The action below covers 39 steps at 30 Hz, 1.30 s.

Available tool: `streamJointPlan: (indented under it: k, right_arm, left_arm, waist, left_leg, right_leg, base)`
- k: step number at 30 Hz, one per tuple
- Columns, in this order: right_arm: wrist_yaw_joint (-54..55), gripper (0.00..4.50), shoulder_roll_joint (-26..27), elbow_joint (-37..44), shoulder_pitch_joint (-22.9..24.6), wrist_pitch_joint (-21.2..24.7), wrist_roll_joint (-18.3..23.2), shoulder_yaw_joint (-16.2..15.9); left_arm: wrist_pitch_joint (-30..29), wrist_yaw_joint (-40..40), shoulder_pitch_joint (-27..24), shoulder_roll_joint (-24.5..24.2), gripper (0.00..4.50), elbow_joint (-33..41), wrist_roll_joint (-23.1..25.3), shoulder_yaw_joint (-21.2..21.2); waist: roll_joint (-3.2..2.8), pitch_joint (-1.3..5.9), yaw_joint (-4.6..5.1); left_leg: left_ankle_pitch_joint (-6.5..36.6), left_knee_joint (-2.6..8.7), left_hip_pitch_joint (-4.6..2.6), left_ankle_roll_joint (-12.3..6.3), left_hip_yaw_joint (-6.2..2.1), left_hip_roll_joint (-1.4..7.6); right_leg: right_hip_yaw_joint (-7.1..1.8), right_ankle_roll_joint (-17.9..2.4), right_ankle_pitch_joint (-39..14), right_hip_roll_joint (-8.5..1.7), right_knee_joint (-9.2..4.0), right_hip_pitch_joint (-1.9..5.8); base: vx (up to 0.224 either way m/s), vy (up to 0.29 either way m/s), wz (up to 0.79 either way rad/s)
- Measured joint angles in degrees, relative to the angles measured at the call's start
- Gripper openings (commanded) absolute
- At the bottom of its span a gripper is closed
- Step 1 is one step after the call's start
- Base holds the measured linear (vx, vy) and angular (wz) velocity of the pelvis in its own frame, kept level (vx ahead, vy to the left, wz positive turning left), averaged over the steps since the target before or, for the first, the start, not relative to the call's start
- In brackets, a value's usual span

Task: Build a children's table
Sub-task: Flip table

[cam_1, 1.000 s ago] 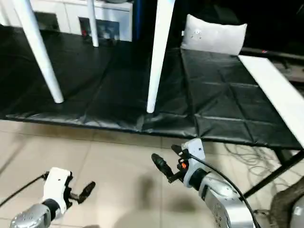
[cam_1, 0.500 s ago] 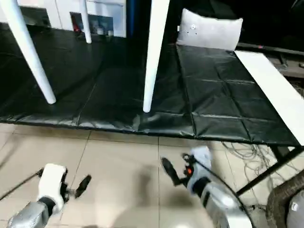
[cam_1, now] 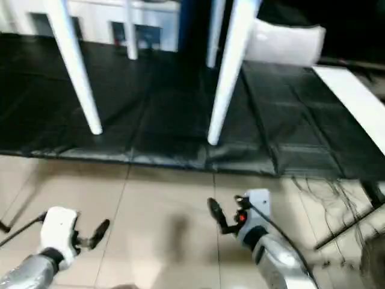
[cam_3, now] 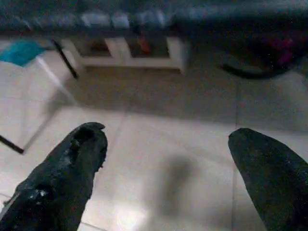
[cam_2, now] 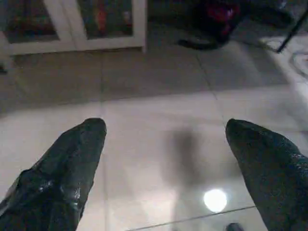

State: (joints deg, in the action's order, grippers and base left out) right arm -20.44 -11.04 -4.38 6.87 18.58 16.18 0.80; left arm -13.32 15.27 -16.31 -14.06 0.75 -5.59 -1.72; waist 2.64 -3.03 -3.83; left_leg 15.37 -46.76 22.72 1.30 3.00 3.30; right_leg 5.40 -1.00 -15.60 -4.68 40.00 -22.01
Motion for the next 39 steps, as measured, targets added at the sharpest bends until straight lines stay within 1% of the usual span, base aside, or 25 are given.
streamJointPlan:
  k: [1, 2, 3, 4, 5, 6, 7, 8, 9, 10, 11, 12, 13, 14, 15, 17, 18, 20, 22, 24, 26, 28, 30, 33, 39]
  right_arm:
    - [0.1, 4.5, 0.1, -0.5, -0.3, -0.1, -0.4, 0.0]
    - [0.4, 4.5, 0.3, -2.5, -1.5, -0.2, -0.8, -0.1]
    - [0.6, 4.5, 1.0, -5.9, -2.6, -0.5, -1.3, -0.7]
    - [0.5, 4.5, 1.7, -9.2, -3.3, -0.7, -1.6, -1.4]
    - [0.5, 4.5, 1.9, -11.4, -3.7, -1.0, -2.2, -1.5]
    - [0.5, 4.5, 1.9, -14.6, -5.2, -1.9, -2.6, -1.4]
    - [0.6, 4.5, 2.0, -17.8, -7.0, -3.4, -2.9, -1.4]
    - [0.9, 4.5, 2.3, -22.6, -9.6, -4.8, -3.5, -1.2]
    - [1.5, 4.5, 2.8, -28.8, -12.2, -6.2, -4.1, -1.1]
    - [1.7, 4.5, 3.4, -31.4, -12.7, -6.9, -4.6, -1.1]
    - [2.0, 4.5, 4.0, -33.6, -12.8, -7.6, -4.7, -1.1]
    - [2.6, 4.5, 4.4, -35.7, -13.0, -8.1, -4.8, -1.1]
    - [3.1, 4.5, 4.6, -37.0, -13.5, -8.4, -4.8, -0.8]
    - [3.4, 4.5, 4.6, -37.8, -13.8, -9.0, -4.8, -0.2]
    - [3.4, 4.5, 4.6, -39.4, -14.6, -9.7, -4.6, 0.8]
    - [3.4, 4.5, 4.5, -40.6, -16.2, -10.5, -4.4, 2.0]
    - [3.6, 4.5, 4.6, -42.5, -17.8, -10.8, -4.3, 2.6]
    - [4.1, 4.5, 4.8, -46.1, -19.7, -11.8, -4.4, 2.8]
    - [5.4, 4.5, 5.1, -51.9, -21.3, -12.8, -4.9, 2.7]
    - [8.0, 4.5, 5.6, -58.6, -22.4, -12.3, -6.5, 1.9]
    - [10.5, 4.5, 6.0, -62.5, -21.9, -11.8, -7.5, 2.0]
    - [11.5, 4.5, 6.1, -64.6, -20.8, -11.4, -8.2, 2.0]
    - [11.6, 4.5, 5.9, -66.2, -20.6, -11.0, -10.4, 0.6]
    - [11.8, 4.5, 6.3, -67.4, -20.7, -11.0, -11.9, -0.7]
    - [11.8, 4.5, 7.8, -69.8, -20.6, -11.5, -12.8, -0.7]
  left_arm:
    - [0.1, -0.4, 0.3, 0.0, 4.49, -0.8, -0.1, -0.6]
    - [0.3, -0.3, 1.8, -0.3, 4.49, -2.6, -0.5, -1.3]
    - [0.8, 0.2, 3.5, -0.1, 4.49, -5.1, -1.3, -2.0]
    - [1.2, 0.7, 4.5, 0.0, 4.49, -7.6, -1.8, -2.6]
    - [1.3, 1.0, 5.5, 0.3, 4.49, -10.0, -2.2, -2.7]
    - [1.5, 1.8, 6.4, 1.0, 4.49, -13.0, -2.9, -2.9]
    - [2.6, 2.4, 7.4, 1.7, 4.49, -15.9, -3.3, -3.0]
    - [3.6, 2.8, 9.5, 2.3, 4.49, -20.1, -3.6, -3.2]
    - [5.2, 3.3, 13.3, 3.1, 4.49, -26.3, -3.8, -3.6]
    - [6.0, 3.6, 14.9, 3.7, 4.49, -28.6, -3.8, -3.6]
    - [6.8, 4.0, 15.9, 3.9, 4.49, -30.3, -3.8, -3.5]
    - [7.2, 4.4, 16.6, 3.6, 4.49, -32.1, -3.8, -3.6]
    - [7.4, 4.9, 16.8, 3.1, 4.49, -33.5, -3.8, -3.6]
    - [7.5, 5.2, 17.3, 2.6, 4.49, -35.3, -3.7, -3.7]
    - [7.9, 5.1, 19.3, 1.5, 4.49, -40.5, -3.1, -4.0]
    - [9.1, 4.0, 22.4, 0.2, 4.49, -48.1, -1.9, -4.4]
    - [9.6, 2.5, 24.9, -0.3, 4.49, -54.0, -0.3, -4.1]
    - [10.5, 1.2, 27.3, -0.2, 4.49, -60.4, 1.7, -3.2]
    - [11.4, 0.2, 28.8, 0.8, 4.49, -65.9, 3.1, -2.2]
    - [11.5, -0.7, 29.4, 2.1, 4.49, -70.0, 4.3, -1.1]
    - [11.3, -0.8, 29.4, 2.9, 4.49, -72.2, 5.0, -0.2]
    - [11.3, -0.9, 29.5, 3.0, 4.49, -73.9, 6.2, 0.4]
    - [12.3, -1.2, 30.2, 3.1, 4.49, -75.5, 7.2, 0.4]
    - [14.5, -1.2, 30.7, 3.4, 4.49, -75.7, 7.5, 0.1]
    - [17.1, -2.0, 30.5, 3.5, 4.49, -76.4, 5.9, -2.3]
  waist:
    - [-0.91, -0.24, 0.9]
    - [-1.67, -0.6, 1.96]
    - [-1.92, -1.17, 3.65]
    - [-1.79, -1.08, 3.83]
    - [-1.58, -1.01, 4.2]
    - [-1.54, -0.93, 4.65]
    - [-1.4, -0.87, 4.85]
    - [-1.23, -0.71, 4.93]
    - [-1.26, -0.56, 4.83]
    - [-0.84, -0.2, 4.87]
    - [-0.73, -0.16, 4.86]
    - [-0.64, -0.09, 4.88]
    - [-0.69, -0.08, 4.85]
    - [-0.65, -0.09, 4.83]
    - [-0.36, 0.0, 4.71]
    - [-0.05, 0.16, 4.46]
    - [0.1, 0.28, 4.3]
    - [0.17, 0.34, 3.98]
    - [0.15, 0.34, 3.55]
    - [0.09, 0.32, 3.31]
    - [-0.03, 0.24, 3.18]
    - [-0.15, 0.15, 3.2]
    - [-0.19, 0.12, 3.31]
    - [-0.21, 0.12, 3.44]
    - [-0.35, 0.08, 3.46]
  left_leg:
    - [1.5, 3.13, -1.73, 2.74, -0.79, 2.39]
    - [2.7, 4.92, -2.52, 2.73, -0.25, 4.12]
    - [2.7, 5.47, -2.36, 2.42, -0.05, 4.69]
    - [2.7, 6.52, -2.19, 2.42, 0.05, 4.54]
    - [2.7, 6.9, -2.4, 2.41, -0.06, 4.5]
    - [2.7, 7.12, -2.47, 2.41, 0.02, 4.06]
    - [2.7, 7.15, -2.25, 2.38, 0.12, 3.23]
    - [2.5, 7.18, -1.72, 2.23, 0.55, 2.81]
    - [1.8, 7.34, -1.21, 2.31, 0.66, 2.48]
    - [1.2, 7.67, -1.07, 1.82, 1.0, 2.58]
    - [0.6, 8.21, -1.05, 1.66, 1.32, 2.7]
    - [-0.1, 8.9, -1.01, 1.23, 1.83, 2.83]
    - [-0.6, 9.31, -0.72, 0.84, 2.16, 3.01]
    - [-1.1, 9.68, -0.7, 0.51, 2.28, 3.13]
    - [-1.4, 10.14, -0.78, 0.6, 2.6, 3.38]
    - [-1.9, 10.63, -0.7, 0.6, 2.9, 3.8]
    - [-2.4, 10.9, -0.73, 0.24, 3.05, 4.01]
    - [-2.5, 11.08, -0.78, 0.24, 3.3, 4.37]
    - [-2.5, 11.14, -0.85, 0.26, 3.62, 4.75]
    - [-2.5, 11.15, -1.22, 0.31, 3.85, 4.98]
    - [-2.5, 11.21, -1.34, 0.39, 4.14, 5.11]
    - [-2.4, 11.26, -1.5, 0.67, 4.7, 5.39]
    - [-2.4, 11.3, -1.65, 0.97, 5.33, 5.73]
    - [-2.4, 11.32, -1.74, 1.01, 5.72, 5.84]
    - [-2.4, 11.39, -1.81, 1.0, 6.07, 5.83]
  right_leg:
    - [1.79, 0.3, 0.2, -0.6, -0.62, 0.13]
    - [3.0, 0.4, 0.2, -1.01, -1.19, 0.59]
    - [2.49, 0.5, 0.0, -0.2, -2.85, 1.45]
    - [1.92, -0.1, -0.4, 0.09, -3.21, 2.22]
    - [1.38, -0.7, -0.3, 0.39, -3.13, 2.38]
    - [0.82, -1.8, 0.5, 0.17, -3.47, 3.29]
    - [0.07, -2.2, 0.8, -0.31, -4.68, 4.16]
    - [-0.07, 0.1, 2.0, -1.13, -5.12, 4.01]
    - [0.03, 1.3, 2.5, -1.76, -5.16, 3.53]
    - [-0.11, 1.5, 2.6, -1.81, -5.06, 3.01]
    - [-0.19, 1.4, 2.6, -1.84, -5.03, 2.84]
    - [-0.35, 1.4, 2.7, -1.85, -5.02, 2.46]
    - [-0.37, 1.4, 2.7, -1.83, -5.0, 2.15]
    - [-0.32, 1.4, 2.7, -1.76, -5.0, 1.96]
    - [-0.29, 1.4, 2.7, -1.71, -5.0, 1.76]
    - [-0.27, 1.5, 2.8, -1.46, -4.96, 1.32]
    - [-0.27, 1.5, 2.8, -1.3, -4.96, 1.1]
    - [-0.28, 1.5, 2.8, -1.05, -4.97, 1.01]
    - [-0.32, 1.4, 2.8, -0.82, -4.98, 0.95]
    - [-0.33, 1.3, 2.7, -0.73, -4.93, 0.95]
    - [-0.42, 1.2, 2.7, -0.72, -4.91, 0.97]
    - [-0.58, 1.1, 2.8, -0.72, -4.88, 0.98]
    - [-0.7, 1.0, 2.8, -0.7, -4.88, 1.0]
    - [-1.02, 0.8, 2.9, -0.68, -4.88, 1.02]
    - [-1.42, 0.8, 3.0, -0.62, -4.94, 0.75]
  base:
    - [-0.103, 0.192, -0.42]
    - [-0.126, 0.207, -0.06]
    - [-0.136, 0.191, 0.2]
    - [-0.136, 0.191, 0.2]
    - [-0.084, 0.162, 0.1]
    - [-0.04, 0.147, -0.04]
    - [-0.04, 0.147, -0.04]
    - [-0.077, 0.12, -0.22]
    - [-0.086, 0.047, -0.08]
    - [-0.086, 0.047, -0.08]
    - [0.0, 0.0, 0.0]
    - [0.0, 0.0, 0.0]
    - [0.0, 0.0, 0.0]
    - [0.0, 0.0, 0.0]
    - [0.026, -0.057, -0.05]
    - [0.029, -0.064, -0.05]
    - [0.037, -0.066, -0.07]
    - [0.029, -0.058, -0.06]
    - [0.0, 0.0, 0.0]
    - [0.0, 0.0, 0.0]
    - [0.0, 0.0, 0.0]
    - [0.0, 0.0, 0.0]
    - [0.0, 0.0, 0.0]
    - [0.0, 0.0, 0.0]
    - [0.0, 0.0, 0.0]
